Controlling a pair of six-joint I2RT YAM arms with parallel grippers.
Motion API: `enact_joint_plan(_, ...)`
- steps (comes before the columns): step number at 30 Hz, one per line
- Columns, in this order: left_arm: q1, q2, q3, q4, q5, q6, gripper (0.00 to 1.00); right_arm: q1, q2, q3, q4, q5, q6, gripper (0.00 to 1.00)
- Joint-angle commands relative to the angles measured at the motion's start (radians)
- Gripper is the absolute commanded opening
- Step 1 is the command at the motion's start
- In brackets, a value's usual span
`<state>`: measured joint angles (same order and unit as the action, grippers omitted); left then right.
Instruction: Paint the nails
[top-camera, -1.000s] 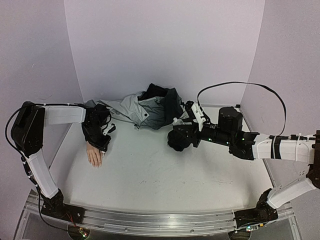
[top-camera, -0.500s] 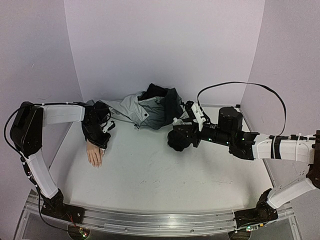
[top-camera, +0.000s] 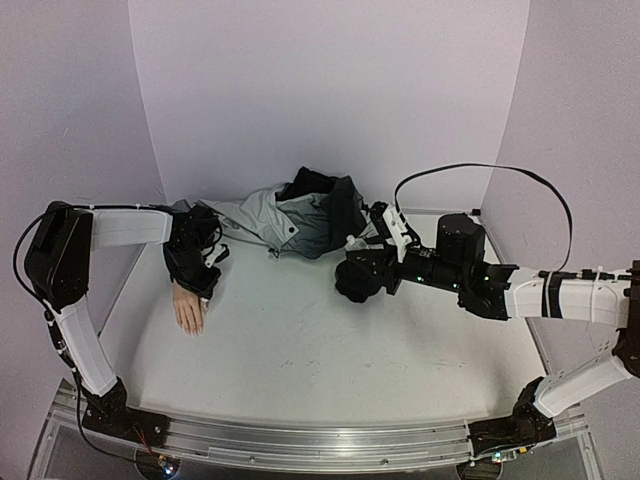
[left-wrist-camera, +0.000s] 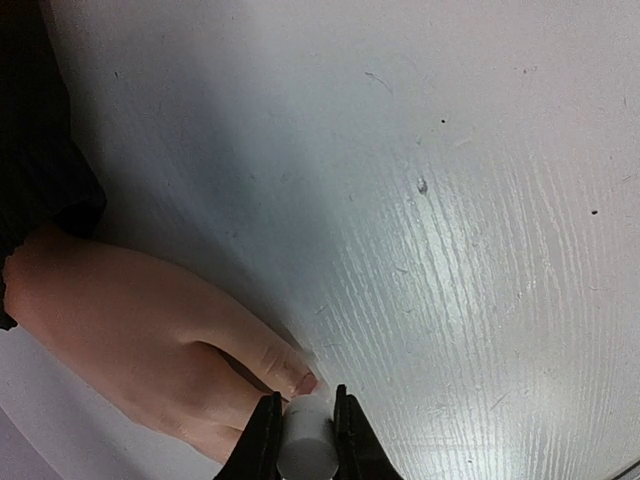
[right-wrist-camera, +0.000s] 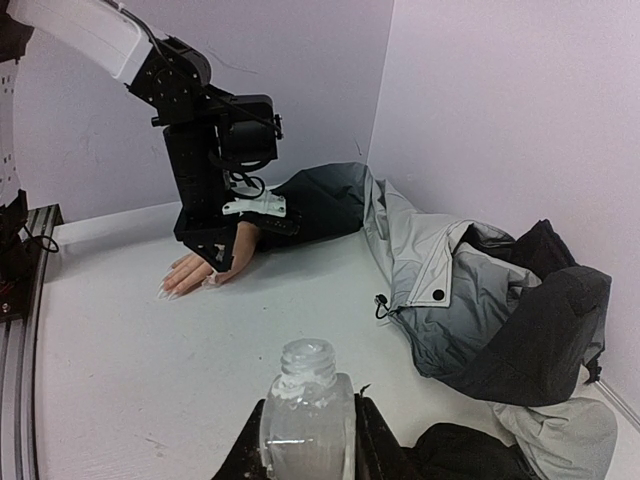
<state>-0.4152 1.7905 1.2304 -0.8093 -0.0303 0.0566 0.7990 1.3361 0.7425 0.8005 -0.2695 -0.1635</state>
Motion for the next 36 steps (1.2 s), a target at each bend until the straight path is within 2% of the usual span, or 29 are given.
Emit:
enact_joint_plan(1,0.005,0.009,0.030,0.009,0.000,0.011,0.00,0.004,-0.015,0.014,0.066,-0.010,0.007,0.00)
enact_joint_plan(15,0.004,-0.057,-0.030,-0.001,0.027,0.016,0.00,0.005,-0.025,0.014,0.065,-0.014,0.009,0.00)
enact_joint_plan(29,0.004,-0.121,-0.027,0.032,0.087,0.012,0.00,0.004,-0.025,0.014,0.065,-0.016,0.010,0.00)
enact_joint_plan(36,0.005,-0.079,0.010,0.037,0.041,-0.006,0.00,0.004,-0.014,0.015,0.066,-0.009,0.009,0.00)
